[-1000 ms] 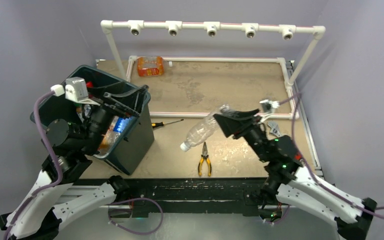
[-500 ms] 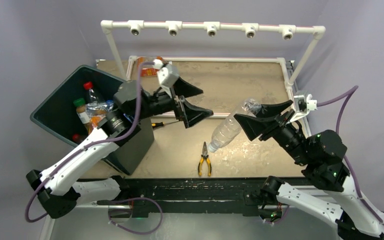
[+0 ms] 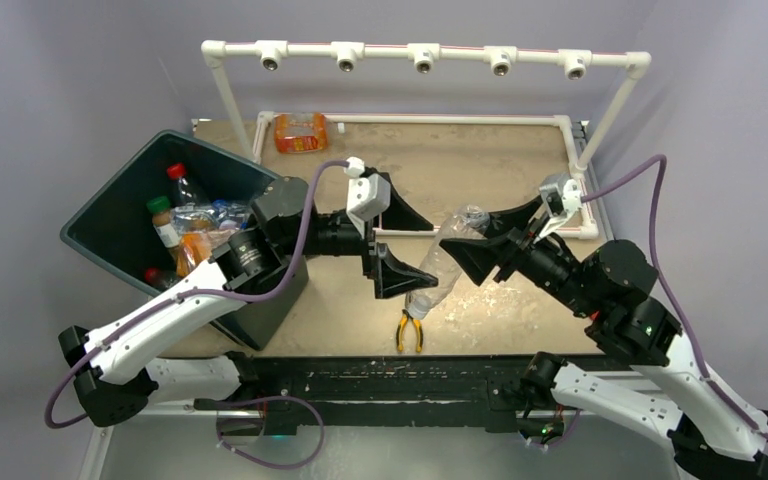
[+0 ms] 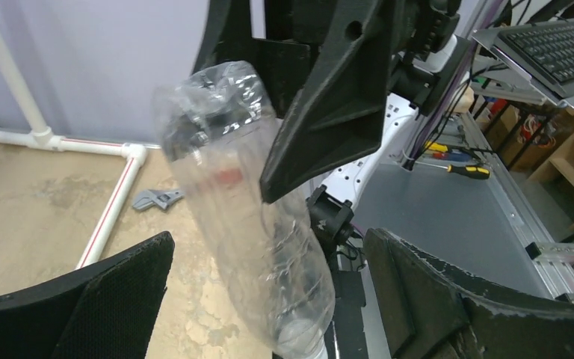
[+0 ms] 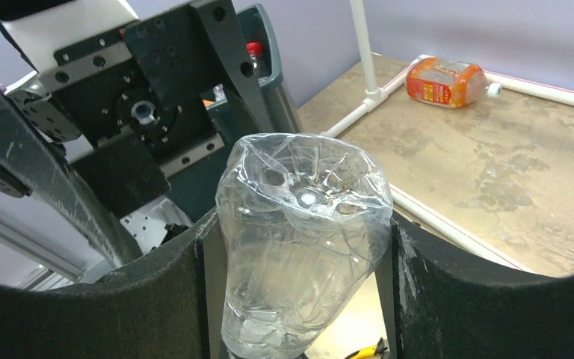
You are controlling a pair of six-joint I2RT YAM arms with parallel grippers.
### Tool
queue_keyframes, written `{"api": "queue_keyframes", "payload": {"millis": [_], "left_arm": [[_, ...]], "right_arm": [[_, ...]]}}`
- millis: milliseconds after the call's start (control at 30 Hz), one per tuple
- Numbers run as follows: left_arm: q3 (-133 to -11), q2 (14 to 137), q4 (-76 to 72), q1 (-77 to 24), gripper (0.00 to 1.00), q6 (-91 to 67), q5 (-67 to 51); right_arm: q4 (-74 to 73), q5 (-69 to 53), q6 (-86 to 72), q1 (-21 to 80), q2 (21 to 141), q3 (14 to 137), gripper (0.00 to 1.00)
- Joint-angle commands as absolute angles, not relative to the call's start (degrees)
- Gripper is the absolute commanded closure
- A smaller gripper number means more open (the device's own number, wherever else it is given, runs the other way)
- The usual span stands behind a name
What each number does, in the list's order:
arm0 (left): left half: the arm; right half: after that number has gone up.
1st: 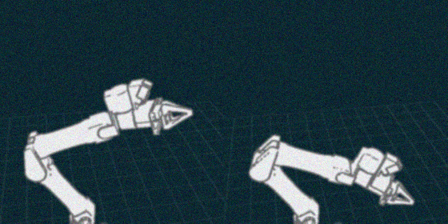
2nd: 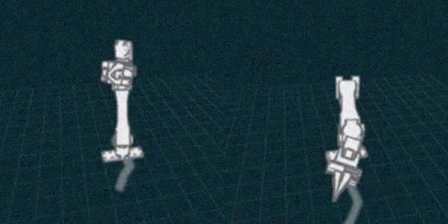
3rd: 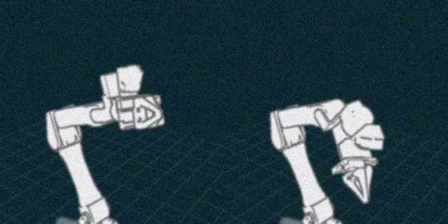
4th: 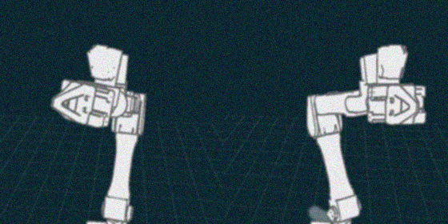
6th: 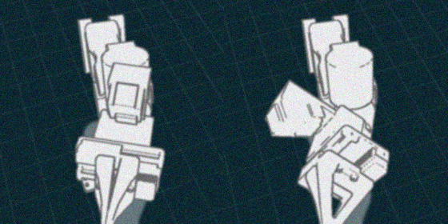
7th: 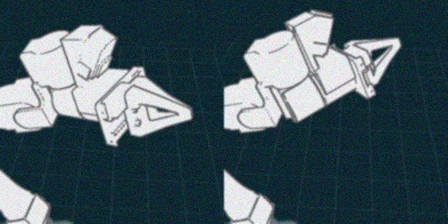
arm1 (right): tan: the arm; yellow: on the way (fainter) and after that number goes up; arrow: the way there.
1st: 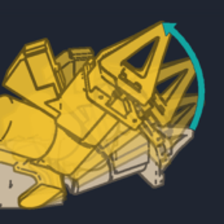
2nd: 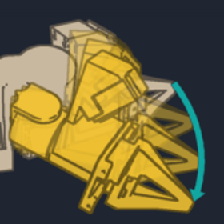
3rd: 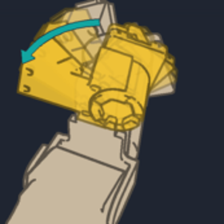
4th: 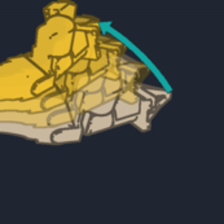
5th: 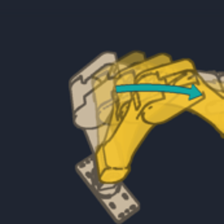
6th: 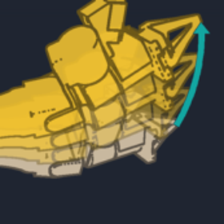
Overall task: Put the plastic bottles in the bin
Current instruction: Pick up the plastic bottle at the center of the board, then place the plastic bottle in the trash bin.
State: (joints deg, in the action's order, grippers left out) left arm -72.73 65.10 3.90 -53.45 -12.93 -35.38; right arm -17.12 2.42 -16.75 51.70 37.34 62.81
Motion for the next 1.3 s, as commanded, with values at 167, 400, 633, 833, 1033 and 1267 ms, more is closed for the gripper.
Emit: {"api": "queue_keyframes", "payload": {"millis": [167, 400, 633, 833, 1033, 1267], "left_arm": [[-71.4, 67.2, -1.4, -57.3, 0.01, -11.1, -33.6], [-71.5, 68.6, -2.0, -59.0, 0.11, -11.5, -34.0], [-71.5, 68.5, -2.9, -59.9, 0.36, -12.0, -33.3], [-71.4, 68.1, -4.2, -60.0, 0.61, -13.0, -32.4], [-71.0, 67.1, -5.1, -60.1, 0.70, -13.8, -30.1], [-73.1, 62.4, -4.2, -60.1, 0.98, -14.8, -12.4]], "right_arm": [[-7.6, -5.2, -16.2, 51.6, 37.3, 63.5, 0.65], [-4.6, -6.8, -15.7, 51.6, 37.1, 62.8, 0.65], [-4.3, -6.9, -15.5, 51.6, 36.7, 62.4, 0.60], [-4.0, -7.0, -15.3, 51.6, 36.4, 62.1, 0.54], [-4.3, -6.6, -15.4, 51.6, 36.2, 62.4, 0.18], [-8.8, -6.1, -17.6, 51.6, 34.8, 65.8, 0.01]]}}
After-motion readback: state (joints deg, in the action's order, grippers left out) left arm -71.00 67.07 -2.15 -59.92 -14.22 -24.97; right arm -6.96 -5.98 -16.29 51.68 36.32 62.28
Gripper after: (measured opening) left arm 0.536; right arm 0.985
